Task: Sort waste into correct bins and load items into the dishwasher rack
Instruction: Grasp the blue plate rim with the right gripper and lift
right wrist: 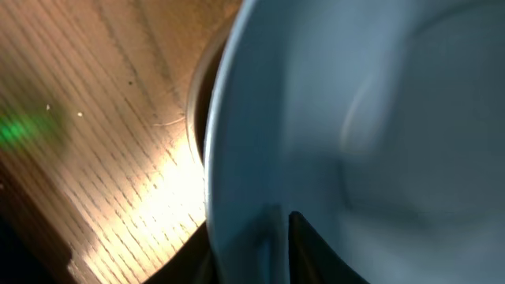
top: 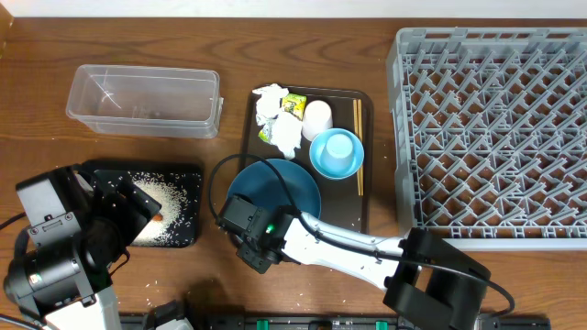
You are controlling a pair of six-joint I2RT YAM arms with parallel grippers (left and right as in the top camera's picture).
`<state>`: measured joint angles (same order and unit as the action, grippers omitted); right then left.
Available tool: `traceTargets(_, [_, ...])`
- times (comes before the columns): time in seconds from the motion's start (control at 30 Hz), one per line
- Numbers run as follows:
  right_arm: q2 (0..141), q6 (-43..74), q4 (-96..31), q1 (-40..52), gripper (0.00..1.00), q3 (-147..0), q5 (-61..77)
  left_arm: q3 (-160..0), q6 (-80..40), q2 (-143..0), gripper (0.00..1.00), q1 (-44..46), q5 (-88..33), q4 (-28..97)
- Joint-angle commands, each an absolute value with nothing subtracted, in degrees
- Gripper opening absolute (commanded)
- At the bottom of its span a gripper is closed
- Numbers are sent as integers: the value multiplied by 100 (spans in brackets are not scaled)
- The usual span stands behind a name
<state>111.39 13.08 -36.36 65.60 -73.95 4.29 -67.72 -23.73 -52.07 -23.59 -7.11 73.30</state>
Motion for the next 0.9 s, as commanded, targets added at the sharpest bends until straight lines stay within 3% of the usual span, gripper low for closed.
traceTargets(0.0, [11201,1365,-3662,6608,16,-7553,392,-6740,-2316,-5207,97,-2381,-639,7349])
traceTargets(0.13, [11196,1476,-3835,6606,1,-7859,720,-6740,-2316,-5207,96,-2381,-639,7349])
traceTargets(0.57, [11017,1551,-5537,6451,1,-9717,768,-6740,-2316,-5207,96,-2381,-639,7349])
traceTargets(0.87, [9754,1686,-6731,5500,1,-10536,-123,-6740,-2316,-5207,96,-2381,-639,7349])
